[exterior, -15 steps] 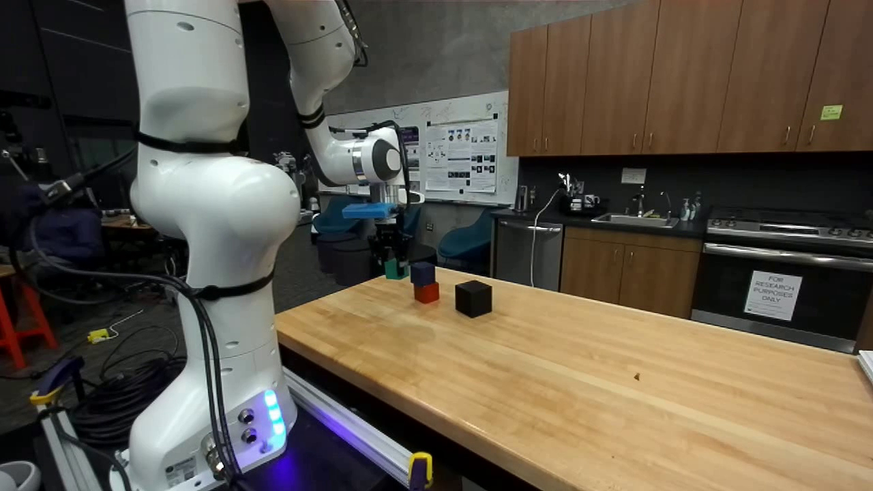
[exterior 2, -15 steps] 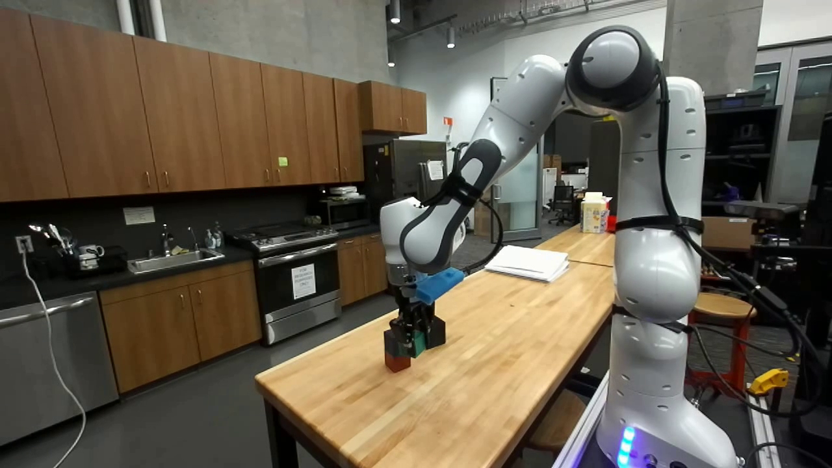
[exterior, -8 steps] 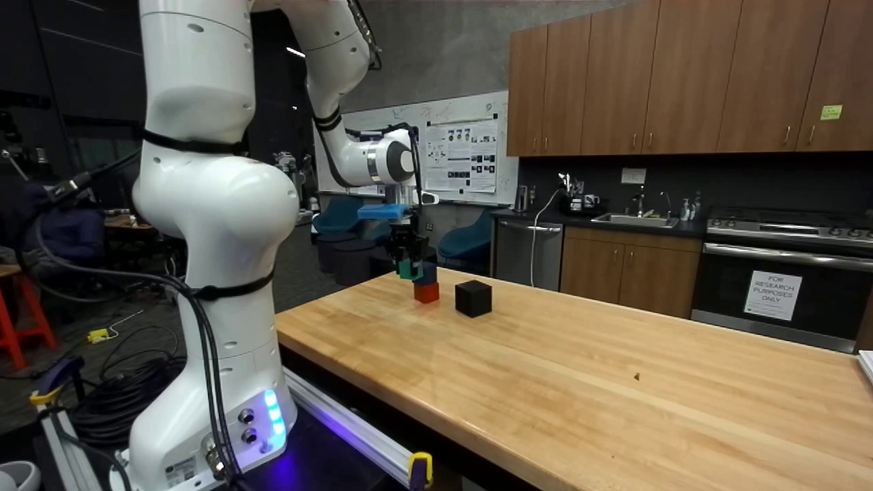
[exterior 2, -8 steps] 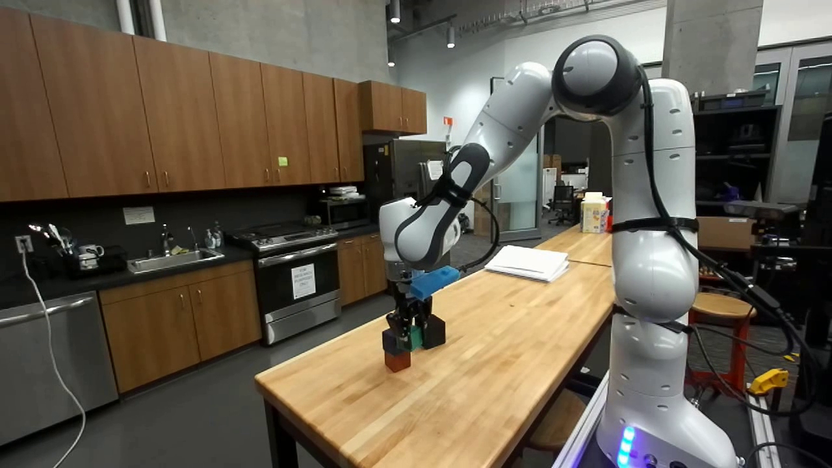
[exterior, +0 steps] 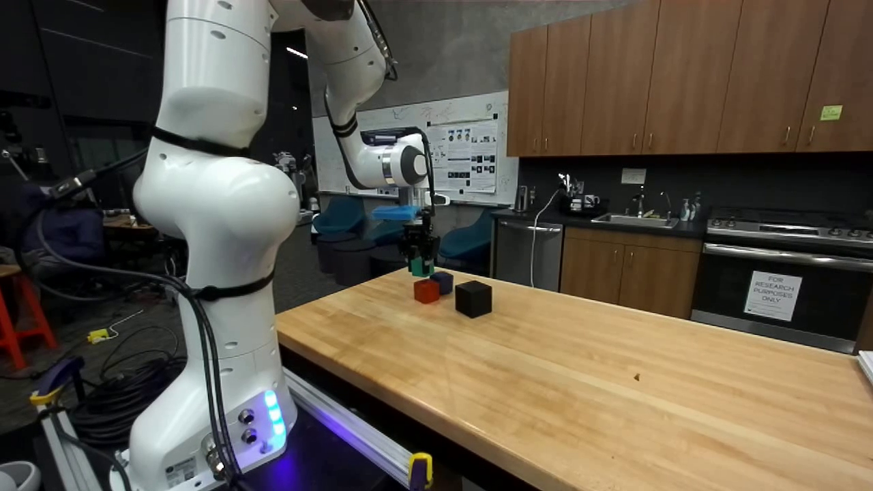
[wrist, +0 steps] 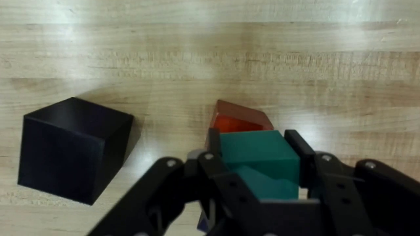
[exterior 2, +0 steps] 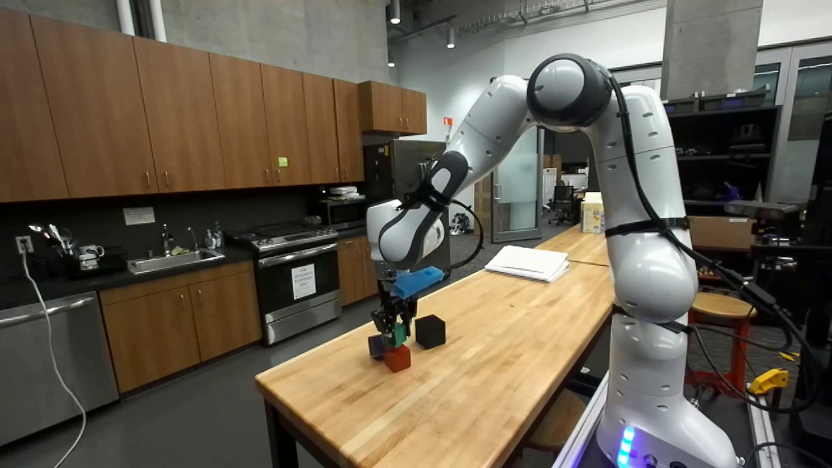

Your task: Put the blocks on the stack on the table

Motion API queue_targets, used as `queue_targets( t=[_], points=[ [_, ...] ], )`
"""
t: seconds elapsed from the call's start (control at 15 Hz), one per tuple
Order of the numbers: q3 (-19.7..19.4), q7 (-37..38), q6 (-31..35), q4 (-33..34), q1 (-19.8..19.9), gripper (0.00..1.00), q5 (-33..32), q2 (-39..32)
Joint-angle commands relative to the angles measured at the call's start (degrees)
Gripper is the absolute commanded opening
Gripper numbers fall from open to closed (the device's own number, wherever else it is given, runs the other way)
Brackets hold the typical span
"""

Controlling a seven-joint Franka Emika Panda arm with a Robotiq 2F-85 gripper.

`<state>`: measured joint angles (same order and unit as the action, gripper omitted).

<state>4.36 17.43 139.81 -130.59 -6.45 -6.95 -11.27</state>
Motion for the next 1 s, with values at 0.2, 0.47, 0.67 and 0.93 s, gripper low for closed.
queue_targets(
  t=[0.2, 0.47, 0.67, 0.93],
  points=[
    [-1.76, 1.26, -2.44, 5.61, -1.05, 0.25, -1.14, -3.31],
    [-2.09, 2.33, -3.30, 5.83, -1.09, 0.25, -0.15, -3.64],
    [-1.81, 2.83, -4.03, 5.17, -0.97, 0.25, 1.35, -3.42],
    [-1.77, 5.79, -4.50, 5.01, -1.17, 0.25, 3.10, -3.89]
  ],
)
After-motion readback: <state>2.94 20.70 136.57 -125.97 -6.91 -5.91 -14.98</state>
